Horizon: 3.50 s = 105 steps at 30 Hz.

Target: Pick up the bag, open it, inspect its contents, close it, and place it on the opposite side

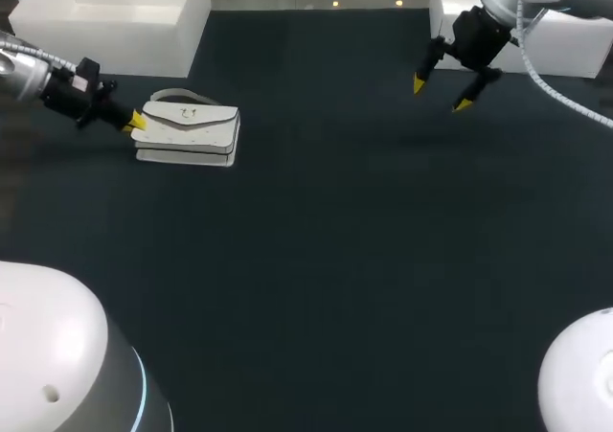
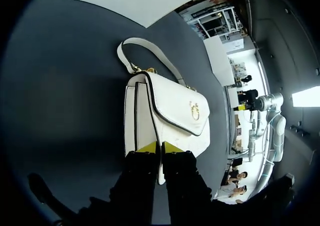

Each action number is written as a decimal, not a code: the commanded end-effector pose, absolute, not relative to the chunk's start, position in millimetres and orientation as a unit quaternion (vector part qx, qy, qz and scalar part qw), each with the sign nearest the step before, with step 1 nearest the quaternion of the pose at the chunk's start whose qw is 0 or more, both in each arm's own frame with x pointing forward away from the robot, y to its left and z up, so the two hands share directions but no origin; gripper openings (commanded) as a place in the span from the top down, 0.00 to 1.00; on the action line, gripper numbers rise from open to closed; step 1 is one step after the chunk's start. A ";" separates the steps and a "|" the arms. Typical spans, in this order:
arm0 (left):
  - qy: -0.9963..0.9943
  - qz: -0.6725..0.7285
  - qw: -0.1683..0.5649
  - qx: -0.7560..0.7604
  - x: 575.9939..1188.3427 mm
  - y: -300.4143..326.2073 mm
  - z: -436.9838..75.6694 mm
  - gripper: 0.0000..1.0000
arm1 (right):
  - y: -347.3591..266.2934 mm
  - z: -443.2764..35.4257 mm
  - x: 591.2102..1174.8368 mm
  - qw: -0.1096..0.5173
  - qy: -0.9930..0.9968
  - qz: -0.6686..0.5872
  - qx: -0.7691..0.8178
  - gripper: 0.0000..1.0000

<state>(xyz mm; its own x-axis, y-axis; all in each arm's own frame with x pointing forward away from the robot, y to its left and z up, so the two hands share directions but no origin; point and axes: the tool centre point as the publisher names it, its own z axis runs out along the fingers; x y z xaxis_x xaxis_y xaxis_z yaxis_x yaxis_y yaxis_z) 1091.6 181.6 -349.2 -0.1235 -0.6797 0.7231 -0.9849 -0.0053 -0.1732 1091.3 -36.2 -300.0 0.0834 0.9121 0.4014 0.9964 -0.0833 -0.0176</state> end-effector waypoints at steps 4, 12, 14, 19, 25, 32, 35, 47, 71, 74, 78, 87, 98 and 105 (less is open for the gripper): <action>-0.677 0.313 0.230 0.625 1101.9 224.8 -346.6 1.00 | -50.8 -288.6 1087.6 0.114 -0.663 -0.124 -0.729 0.00; -0.680 0.304 0.220 0.630 1104.8 264.2 -345.7 1.00 | -68.3 -281.8 1080.0 0.094 -0.660 -0.109 -0.738 0.00; -0.680 0.302 0.218 0.631 1105.0 270.3 -346.3 1.00 | -71.6 -279.5 1077.9 0.091 -0.659 -0.107 -0.739 0.00; -0.675 0.301 0.215 0.638 1107.5 289.2 -349.9 1.00 | -79.8 -276.8 1072.9 0.076 -0.659 -0.096 -0.742 0.00; -0.668 0.300 0.210 0.647 1114.2 308.6 -353.7 1.00 | -83.7 -274.7 1069.3 0.063 -0.666 -0.081 -0.739 0.00; -0.660 0.295 0.210 0.658 1120.5 330.4 -356.1 1.00 | -85.6 -271.3 1067.5 0.052 -0.666 -0.072 -0.740 0.00; -0.659 0.293 0.209 0.660 1120.5 338.3 -354.4 1.00 | -86.7 -270.2 1067.2 0.050 -0.664 -0.070 -0.742 0.00; -0.658 0.294 0.209 0.660 1128.5 363.1 -347.1 1.00 | -85.6 -268.9 1067.8 0.045 -0.662 -0.063 -0.746 0.00; -0.659 0.278 0.175 0.677 1144.2 367.5 -332.4 0.00 | -84.2 -265.9 1060.5 0.036 -0.656 -0.060 -0.751 0.00; -0.663 0.270 0.151 0.682 1137.3 368.3 -318.9 0.00 | -83.4 -265.2 1058.6 0.036 -0.657 -0.061 -0.750 0.00; -0.660 0.239 0.106 0.704 1123.3 366.4 -299.2 0.00 | -82.9 -263.5 1055.7 0.034 -0.660 -0.061 -0.748 0.00; -0.644 0.177 0.017 0.744 1088.9 327.4 -263.2 0.00 | -83.6 -258.9 1050.5 0.031 -0.660 -0.068 -0.747 0.00; -0.644 0.134 -0.090 0.748 1058.3 259.2 -249.1 0.00 | -80.8 -256.2 1044.1 0.036 -0.662 -0.073 -0.745 0.00; -0.655 0.128 -0.137 0.732 1049.3 237.1 -244.3 0.00 | -78.8 -254.1 1041.0 0.039 -0.667 -0.071 -0.741 0.00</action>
